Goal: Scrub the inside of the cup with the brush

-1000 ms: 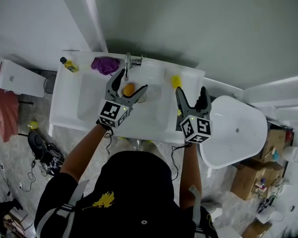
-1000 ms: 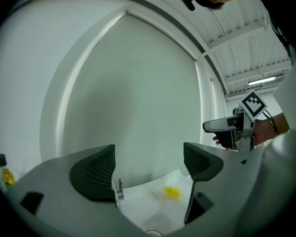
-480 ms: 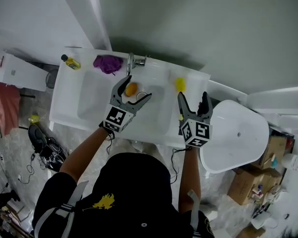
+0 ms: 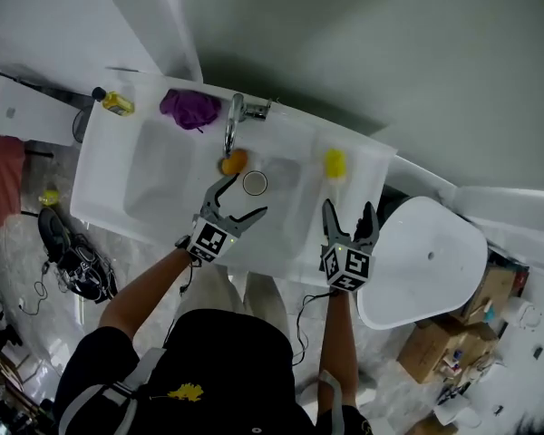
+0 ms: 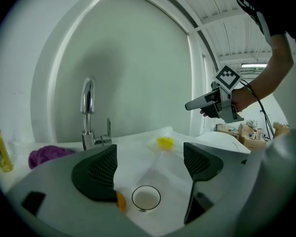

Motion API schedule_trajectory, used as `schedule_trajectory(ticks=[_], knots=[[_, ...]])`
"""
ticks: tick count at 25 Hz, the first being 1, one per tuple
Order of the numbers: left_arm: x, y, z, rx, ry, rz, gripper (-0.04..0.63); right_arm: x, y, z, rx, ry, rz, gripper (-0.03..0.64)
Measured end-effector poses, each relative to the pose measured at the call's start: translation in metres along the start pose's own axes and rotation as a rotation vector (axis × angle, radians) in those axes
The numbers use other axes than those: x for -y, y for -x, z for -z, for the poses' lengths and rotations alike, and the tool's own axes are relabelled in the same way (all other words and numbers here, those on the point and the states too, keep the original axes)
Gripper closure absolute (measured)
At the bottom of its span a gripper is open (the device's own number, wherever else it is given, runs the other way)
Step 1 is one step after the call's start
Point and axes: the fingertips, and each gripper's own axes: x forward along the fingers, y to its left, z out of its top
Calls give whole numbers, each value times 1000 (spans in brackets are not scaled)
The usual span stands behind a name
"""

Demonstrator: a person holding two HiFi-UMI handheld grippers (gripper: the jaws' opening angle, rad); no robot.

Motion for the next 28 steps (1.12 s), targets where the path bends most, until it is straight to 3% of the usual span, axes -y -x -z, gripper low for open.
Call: schedule_trajectory(ticks=[6,12,23,26,28], knots=[[4,-37,61,-13,-11,3,160,12,-15,68,-87,29,2,166],[7,-64,121,-62,24,4,160,15,-32,119,-155,28,13,166],[5,-88,183,-150,-11,-31,160,33,-44,190,-247,20,69,176],[3,-92,202,-187,-8,-45,160,41,-42,201,-258,25,98,261],[1,-93,210,-199,19,-59,158,43,-39,205,-268,21,108,281]])
